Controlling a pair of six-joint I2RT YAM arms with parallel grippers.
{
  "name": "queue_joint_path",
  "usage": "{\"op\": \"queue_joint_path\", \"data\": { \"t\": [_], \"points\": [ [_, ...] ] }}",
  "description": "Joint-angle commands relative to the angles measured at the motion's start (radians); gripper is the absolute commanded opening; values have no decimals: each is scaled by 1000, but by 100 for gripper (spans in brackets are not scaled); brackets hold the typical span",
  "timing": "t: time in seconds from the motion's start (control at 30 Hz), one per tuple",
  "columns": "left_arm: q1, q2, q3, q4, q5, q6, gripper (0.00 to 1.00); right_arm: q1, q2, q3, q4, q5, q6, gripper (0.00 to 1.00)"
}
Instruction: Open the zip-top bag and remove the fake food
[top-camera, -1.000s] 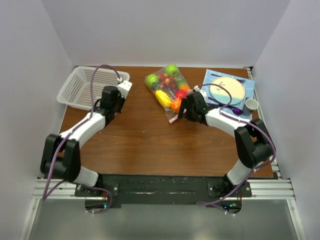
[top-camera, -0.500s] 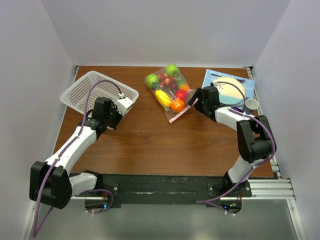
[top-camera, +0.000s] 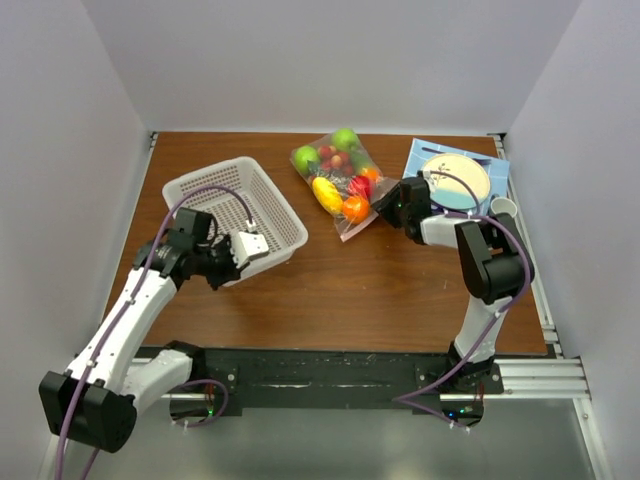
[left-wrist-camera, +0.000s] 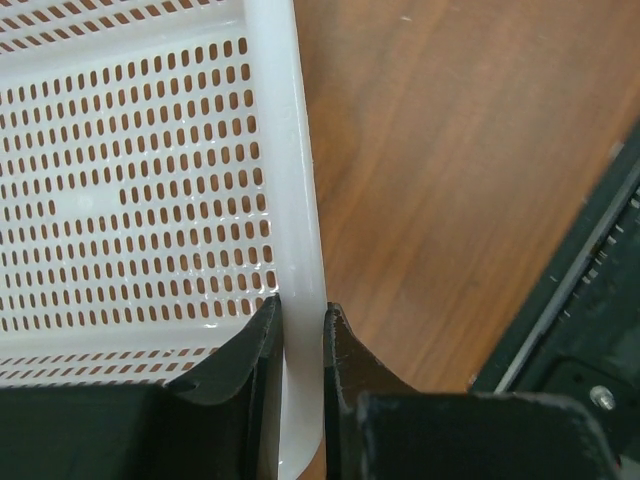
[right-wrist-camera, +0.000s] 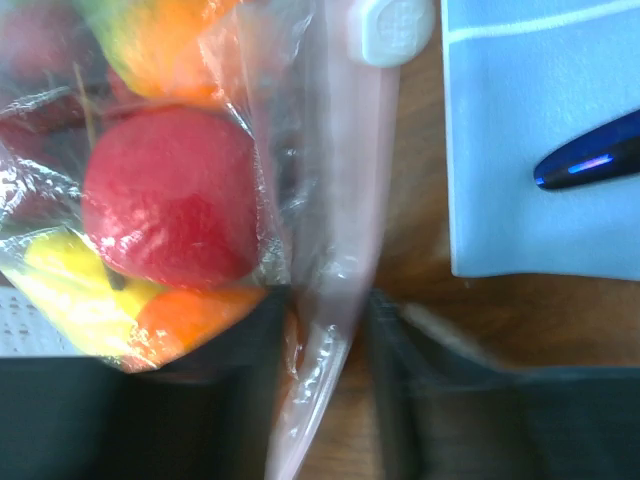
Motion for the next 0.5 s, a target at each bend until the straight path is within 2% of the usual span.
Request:
{"op": "queue_joint_path", "data": {
  "t": [0.0,0.03,0.07,0.2,0.33,0.43,0.47],
  "points": [
    [-4,-23,36,-236,115,96,2,-9,15,17,106,-61,63,23],
    [-4,-22,33,-263,138,112,2,-9,7,16,117,-77,69,7],
    [-4,-23,29,-270,149,116,2,-11,-19,13,126,-83,74,0],
    [-10,-14,40,-286,179,141,2,-10,-156,5,123,-98,48,0],
    [-39,3,80,-311,253,168,0,-10,-318,60,-18,-92,-18,0],
    [-93,24,124,-314,331,176,0,-11,-410,126,-119,-81,-66,0],
    [-142,30,141,-316,341,182,0,-11,-425,146,-145,-77,-77,0]
  ]
}}
